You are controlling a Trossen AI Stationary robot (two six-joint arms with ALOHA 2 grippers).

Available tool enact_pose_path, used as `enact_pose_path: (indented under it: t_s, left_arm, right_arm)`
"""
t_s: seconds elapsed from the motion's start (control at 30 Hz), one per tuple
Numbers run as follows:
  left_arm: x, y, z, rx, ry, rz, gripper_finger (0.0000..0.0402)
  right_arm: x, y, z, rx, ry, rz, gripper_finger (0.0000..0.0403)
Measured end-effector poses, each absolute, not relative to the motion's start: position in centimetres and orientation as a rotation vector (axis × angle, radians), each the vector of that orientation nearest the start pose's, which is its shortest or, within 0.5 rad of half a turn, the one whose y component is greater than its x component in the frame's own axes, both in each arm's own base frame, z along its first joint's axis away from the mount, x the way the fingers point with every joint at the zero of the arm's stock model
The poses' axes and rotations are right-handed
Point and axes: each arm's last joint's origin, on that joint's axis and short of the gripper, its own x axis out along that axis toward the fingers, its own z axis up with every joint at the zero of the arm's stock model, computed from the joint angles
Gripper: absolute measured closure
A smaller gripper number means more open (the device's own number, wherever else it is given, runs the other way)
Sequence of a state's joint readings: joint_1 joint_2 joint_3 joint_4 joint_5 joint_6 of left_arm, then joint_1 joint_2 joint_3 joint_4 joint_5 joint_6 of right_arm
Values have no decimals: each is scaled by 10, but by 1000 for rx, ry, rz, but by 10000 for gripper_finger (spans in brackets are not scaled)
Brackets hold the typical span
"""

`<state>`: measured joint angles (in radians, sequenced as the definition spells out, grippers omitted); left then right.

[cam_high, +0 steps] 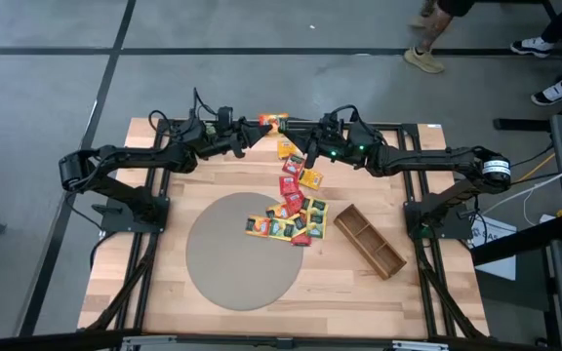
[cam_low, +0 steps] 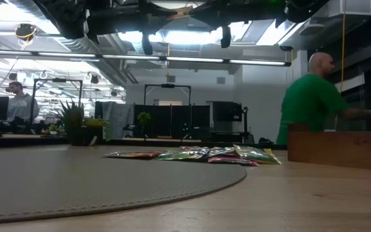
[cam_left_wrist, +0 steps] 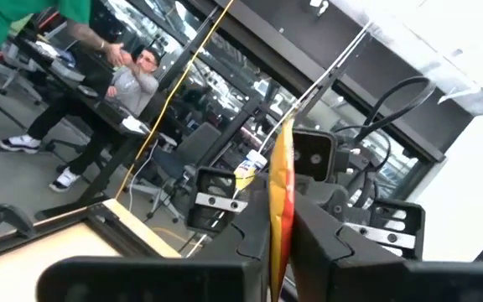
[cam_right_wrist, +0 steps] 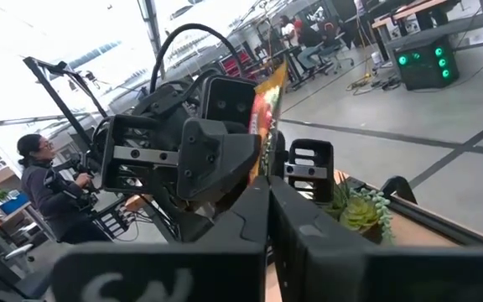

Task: Pick & Place Tea
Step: Put the orange tea bag into the middle section of the wooden organizer

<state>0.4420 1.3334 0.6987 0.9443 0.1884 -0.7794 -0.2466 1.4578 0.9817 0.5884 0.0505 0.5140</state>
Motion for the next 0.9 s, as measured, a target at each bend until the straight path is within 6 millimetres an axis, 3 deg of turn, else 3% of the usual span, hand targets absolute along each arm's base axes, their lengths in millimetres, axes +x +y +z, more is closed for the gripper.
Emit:
enact_pose_path:
  t_s: [0.17,0.33,0.6,0.9]
  left_arm:
    - [256,119,292,-665,-349,82,332]
    - [252,122,297,-656,-357,-16,282]
    - [249,127,295,-685,-318,-65,221]
    - [249,128,293,-694,-301,-48,212]
  right_arm:
    - [318,-80,319,524,-149,-229,399]
    - [302,-75,319,581,15,-238,399]
    - [249,-53,328,817,327,-171,401]
    - [192,-8,316,1009,752,-238,401]
